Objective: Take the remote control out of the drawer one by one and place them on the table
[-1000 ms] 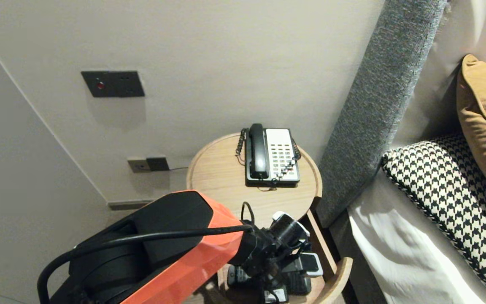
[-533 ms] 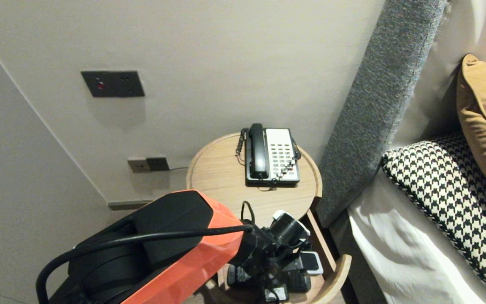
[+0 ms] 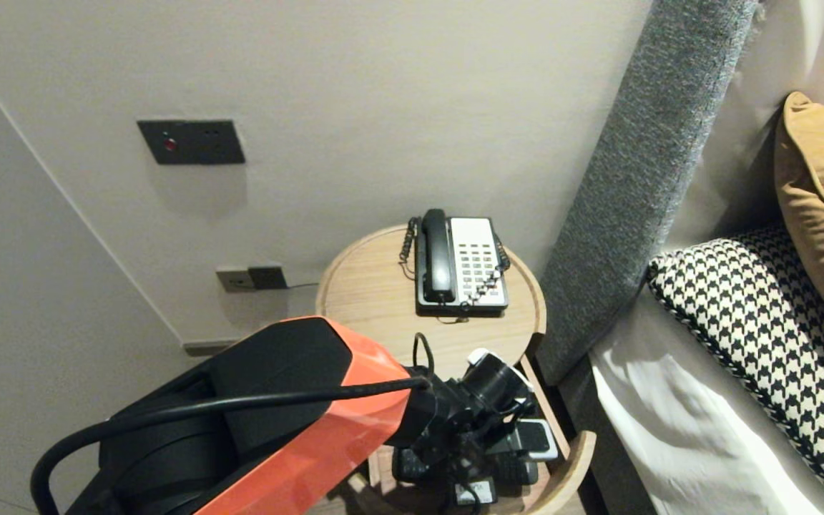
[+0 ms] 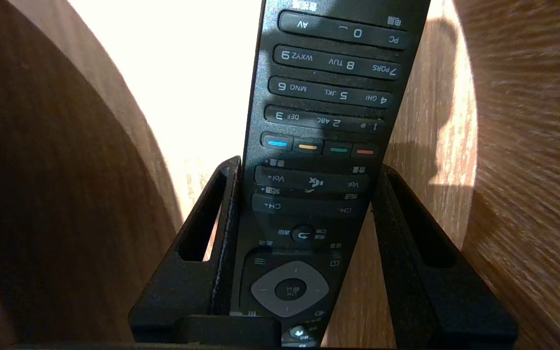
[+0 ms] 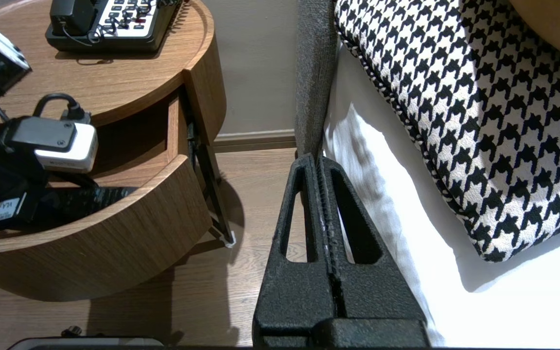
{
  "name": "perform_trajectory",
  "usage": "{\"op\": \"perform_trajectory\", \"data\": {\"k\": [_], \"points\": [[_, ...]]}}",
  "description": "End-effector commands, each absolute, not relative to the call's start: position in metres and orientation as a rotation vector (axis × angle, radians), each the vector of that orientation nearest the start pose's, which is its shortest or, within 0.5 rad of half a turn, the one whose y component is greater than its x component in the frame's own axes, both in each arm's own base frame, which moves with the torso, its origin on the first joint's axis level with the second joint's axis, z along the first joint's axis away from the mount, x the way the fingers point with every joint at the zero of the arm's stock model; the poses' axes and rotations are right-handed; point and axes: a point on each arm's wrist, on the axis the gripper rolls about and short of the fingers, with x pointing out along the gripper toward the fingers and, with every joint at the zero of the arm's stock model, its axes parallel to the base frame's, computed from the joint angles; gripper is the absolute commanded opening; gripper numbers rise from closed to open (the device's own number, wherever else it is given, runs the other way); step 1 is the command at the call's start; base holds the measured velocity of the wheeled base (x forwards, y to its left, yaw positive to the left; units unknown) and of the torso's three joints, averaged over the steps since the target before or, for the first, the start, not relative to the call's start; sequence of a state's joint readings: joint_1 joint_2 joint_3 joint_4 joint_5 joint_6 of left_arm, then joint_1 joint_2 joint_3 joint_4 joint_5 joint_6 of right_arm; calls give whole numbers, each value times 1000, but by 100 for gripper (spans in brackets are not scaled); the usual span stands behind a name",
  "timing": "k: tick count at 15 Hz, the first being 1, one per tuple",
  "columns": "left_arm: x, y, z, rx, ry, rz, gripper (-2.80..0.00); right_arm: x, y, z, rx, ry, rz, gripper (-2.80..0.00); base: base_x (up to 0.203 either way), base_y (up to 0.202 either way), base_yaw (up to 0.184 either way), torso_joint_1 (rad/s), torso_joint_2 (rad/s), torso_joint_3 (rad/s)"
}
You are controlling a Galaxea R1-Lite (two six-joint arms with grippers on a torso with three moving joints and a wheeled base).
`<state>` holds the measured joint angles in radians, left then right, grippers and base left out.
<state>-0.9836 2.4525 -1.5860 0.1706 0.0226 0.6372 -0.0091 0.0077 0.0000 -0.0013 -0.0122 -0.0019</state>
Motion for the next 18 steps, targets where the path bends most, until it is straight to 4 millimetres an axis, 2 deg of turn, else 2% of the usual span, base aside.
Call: {"op": "perform_trajectory", "data": {"k": [1, 7, 15, 18], "points": [[251, -377, 27, 1058, 631, -1172, -280, -22, 0, 75, -3, 8, -21, -280, 0, 0, 0, 0, 0, 0], [246, -375, 59, 1035, 565, -1162, -280, -22, 0, 75, -2, 8, -21, -280, 0, 0, 0, 0, 0, 0], [245, -372, 83, 1024, 520, -1125, -280, -22, 0, 75, -3, 8, -21, -280, 0, 0, 0, 0, 0, 0], [242, -368, 99, 1019, 503, -1122, -280, -22, 0, 75, -3, 8, -21, -280, 0, 0, 0, 0, 0, 0]]}}
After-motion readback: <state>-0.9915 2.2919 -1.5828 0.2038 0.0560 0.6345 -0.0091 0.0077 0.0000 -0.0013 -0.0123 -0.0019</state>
